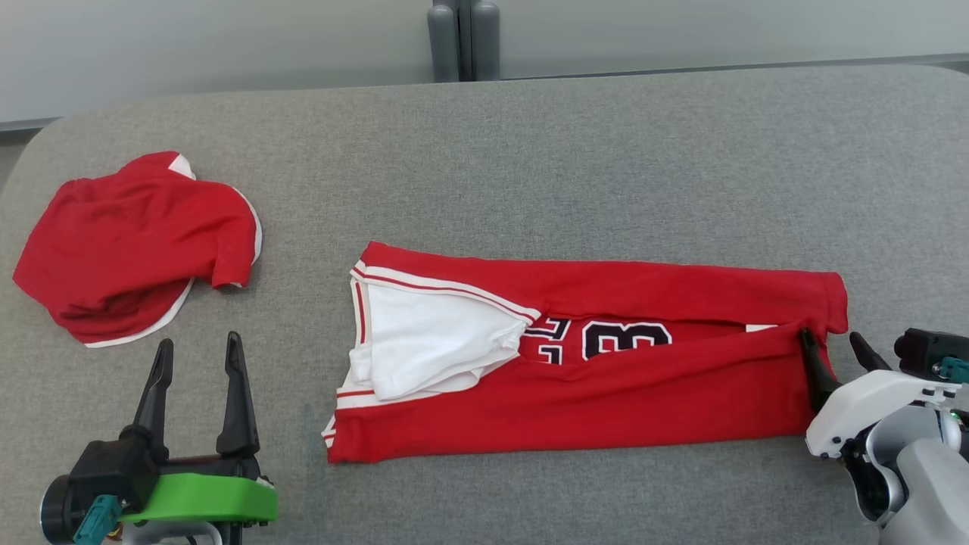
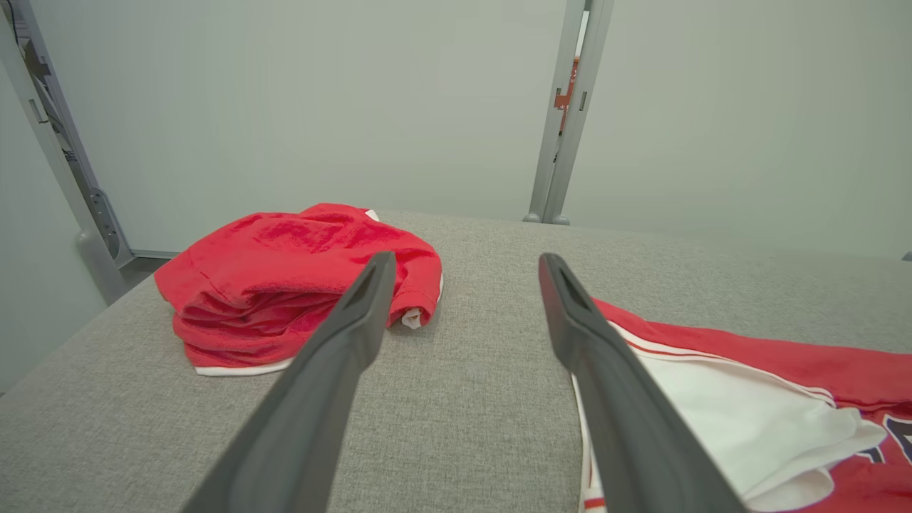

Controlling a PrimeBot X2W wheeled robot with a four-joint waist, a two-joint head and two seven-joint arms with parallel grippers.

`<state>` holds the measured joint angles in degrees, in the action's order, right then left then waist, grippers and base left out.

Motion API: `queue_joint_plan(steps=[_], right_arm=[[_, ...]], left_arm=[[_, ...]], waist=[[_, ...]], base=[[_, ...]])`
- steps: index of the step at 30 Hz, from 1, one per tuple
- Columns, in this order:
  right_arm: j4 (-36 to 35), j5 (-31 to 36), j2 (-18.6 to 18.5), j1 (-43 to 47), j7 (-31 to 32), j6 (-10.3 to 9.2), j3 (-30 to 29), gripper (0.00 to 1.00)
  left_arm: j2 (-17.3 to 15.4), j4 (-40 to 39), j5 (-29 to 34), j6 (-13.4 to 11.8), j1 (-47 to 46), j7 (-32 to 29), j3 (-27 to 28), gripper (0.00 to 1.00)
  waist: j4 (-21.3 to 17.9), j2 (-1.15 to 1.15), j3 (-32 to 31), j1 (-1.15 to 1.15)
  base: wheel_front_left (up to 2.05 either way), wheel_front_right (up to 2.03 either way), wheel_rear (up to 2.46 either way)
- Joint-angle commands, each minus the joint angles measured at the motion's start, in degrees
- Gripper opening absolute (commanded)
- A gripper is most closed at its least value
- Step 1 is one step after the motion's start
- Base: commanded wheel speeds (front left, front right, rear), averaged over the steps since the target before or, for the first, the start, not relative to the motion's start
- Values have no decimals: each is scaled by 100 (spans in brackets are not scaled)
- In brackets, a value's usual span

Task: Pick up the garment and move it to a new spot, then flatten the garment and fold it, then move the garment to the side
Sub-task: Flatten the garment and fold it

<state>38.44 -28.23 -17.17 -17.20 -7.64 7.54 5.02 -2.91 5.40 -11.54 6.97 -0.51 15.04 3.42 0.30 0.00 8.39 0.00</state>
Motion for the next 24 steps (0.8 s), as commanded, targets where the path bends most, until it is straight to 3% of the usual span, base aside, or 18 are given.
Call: queue_joint_plan(steps=[1, 8, 9, 10, 12, 13, 24], right_arm=[[142, -64, 18, -109, -8, -11, 16, 100], [657, -383, 196, -298, 28, -10, 257, 100], [710, -457, 224, -326, 45, -9, 314, 89], [746, -518, 246, -352, 52, -7, 361, 58], [807, -623, 272, -406, 25, -5, 454, 8], [840, -682, 267, -435, -3, -5, 503, 0], [1086, -1079, -360, -530, -455, -17, 566, 0]], left_arm=[[-1, -21, -46, -26, -77, 19, 15, 100], [-1, -28, -25, -26, -165, 19, 30, 100], [-1, -19, -19, -26, -176, 19, 24, 100], [-1, -12, -17, -25, -189, 19, 15, 100], [-1, 0, -19, -31, -198, 19, -6, 100], [-1, 6, -20, -31, -201, 19, -18, 100], [-1, 32, -69, -50, -68, 19, -46, 100]], waist=[[49, 0, 88, 0], [68, 0, 202, 0], [62, 0, 212, 0], [56, 0, 218, 0], [47, 0, 223, 0], [47, 0, 221, 0], [20, 0, 92, 0]], base=[[0, 0, 0], [0, 0, 0], [0, 0, 0], [0, 0, 0], [0, 0, 0], [0, 0, 0], [0, 0, 0]])
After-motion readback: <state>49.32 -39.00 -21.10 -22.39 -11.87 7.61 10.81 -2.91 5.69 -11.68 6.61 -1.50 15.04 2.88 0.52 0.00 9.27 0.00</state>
